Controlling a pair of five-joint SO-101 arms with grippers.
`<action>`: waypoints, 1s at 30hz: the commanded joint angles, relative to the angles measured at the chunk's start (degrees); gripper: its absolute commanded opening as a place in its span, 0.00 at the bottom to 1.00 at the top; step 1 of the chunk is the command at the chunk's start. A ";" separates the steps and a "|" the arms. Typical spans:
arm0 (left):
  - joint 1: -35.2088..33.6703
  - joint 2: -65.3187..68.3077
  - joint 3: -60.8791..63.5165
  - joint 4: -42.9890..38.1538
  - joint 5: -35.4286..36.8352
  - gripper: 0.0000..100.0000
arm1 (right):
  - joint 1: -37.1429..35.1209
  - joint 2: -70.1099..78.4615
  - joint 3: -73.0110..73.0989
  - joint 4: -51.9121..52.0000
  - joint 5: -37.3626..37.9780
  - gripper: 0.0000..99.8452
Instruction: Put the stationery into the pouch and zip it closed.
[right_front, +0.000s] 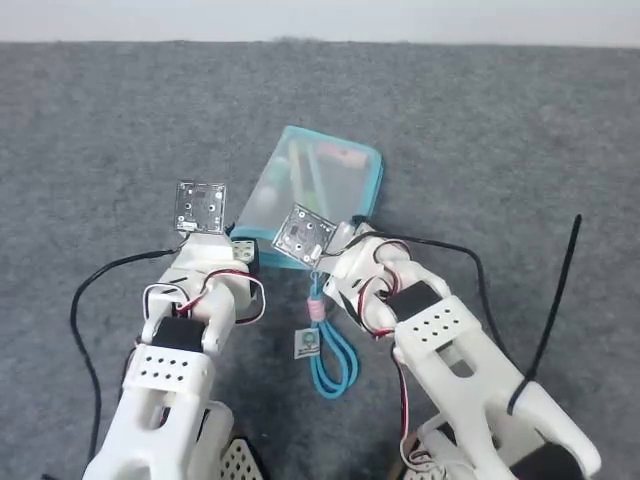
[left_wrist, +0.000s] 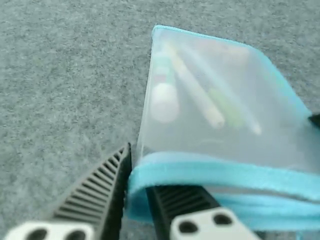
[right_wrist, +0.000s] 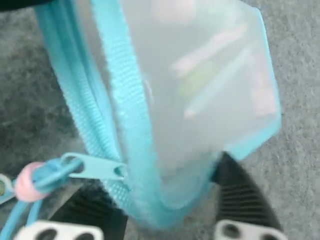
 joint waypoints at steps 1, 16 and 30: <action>1.05 -2.20 -1.98 0.09 -1.05 0.01 | -0.40 0.04 -5.01 -1.01 0.70 0.02; 7.03 -3.69 -2.33 0.44 -6.51 0.01 | 8.92 9.80 -13.01 2.86 -8.70 0.01; 11.34 -24.53 -0.92 16.35 -6.51 0.21 | 11.47 22.99 -32.62 15.96 -15.56 0.01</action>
